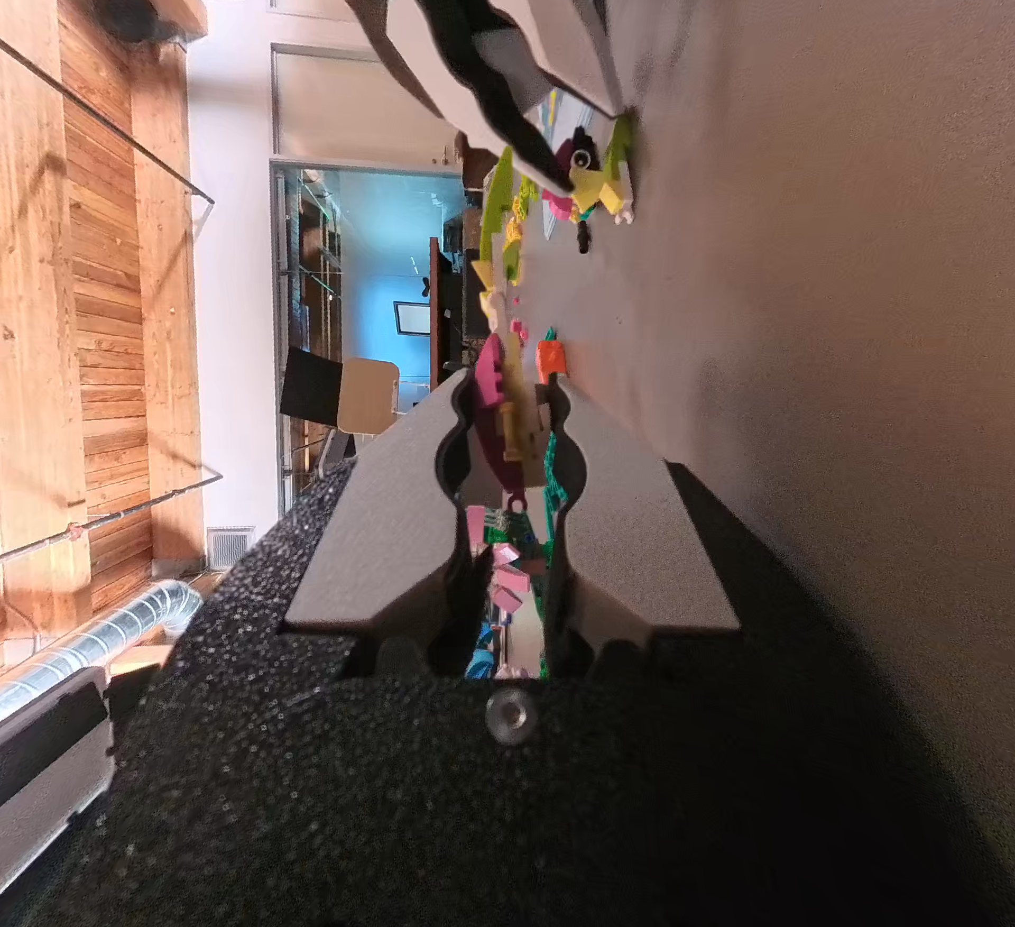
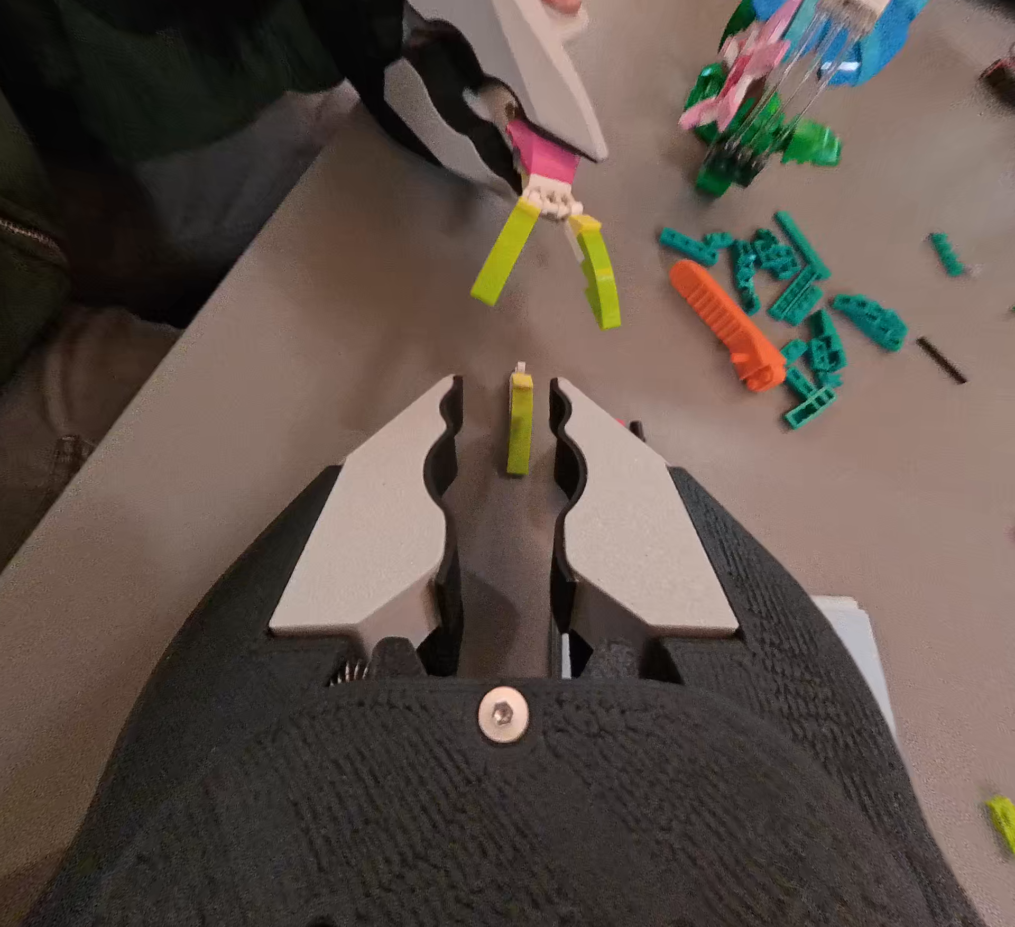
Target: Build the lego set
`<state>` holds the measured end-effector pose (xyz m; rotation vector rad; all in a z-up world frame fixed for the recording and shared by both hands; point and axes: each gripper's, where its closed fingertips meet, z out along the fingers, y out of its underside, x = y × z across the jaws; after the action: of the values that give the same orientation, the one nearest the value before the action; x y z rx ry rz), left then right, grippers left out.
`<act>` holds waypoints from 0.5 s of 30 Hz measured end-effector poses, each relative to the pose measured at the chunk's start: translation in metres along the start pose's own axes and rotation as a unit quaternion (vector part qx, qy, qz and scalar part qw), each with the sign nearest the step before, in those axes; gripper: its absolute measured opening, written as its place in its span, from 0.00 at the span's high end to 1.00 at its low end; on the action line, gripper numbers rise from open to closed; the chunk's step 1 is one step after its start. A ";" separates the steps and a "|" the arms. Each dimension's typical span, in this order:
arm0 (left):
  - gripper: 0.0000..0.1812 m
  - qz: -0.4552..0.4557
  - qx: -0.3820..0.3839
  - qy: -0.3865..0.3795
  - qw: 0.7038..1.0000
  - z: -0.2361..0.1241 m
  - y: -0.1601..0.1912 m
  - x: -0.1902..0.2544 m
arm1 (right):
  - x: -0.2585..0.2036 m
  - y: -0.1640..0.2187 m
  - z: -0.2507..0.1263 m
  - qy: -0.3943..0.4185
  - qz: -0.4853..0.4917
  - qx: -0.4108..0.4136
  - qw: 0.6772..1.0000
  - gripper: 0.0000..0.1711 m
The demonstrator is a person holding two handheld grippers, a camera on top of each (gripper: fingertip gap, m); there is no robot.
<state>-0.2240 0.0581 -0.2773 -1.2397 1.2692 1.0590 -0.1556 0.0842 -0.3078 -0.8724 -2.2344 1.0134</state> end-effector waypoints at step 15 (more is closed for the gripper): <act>0.87 0.035 0.037 0.026 0.998 -0.001 -0.016 0.012 | 0.006 -0.025 -0.021 -0.062 0.045 0.004 0.997 0.97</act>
<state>-0.2079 0.0552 -0.2878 -1.1808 1.3888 1.0257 -0.1537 0.0852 -0.2751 -0.9374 -2.3093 1.1464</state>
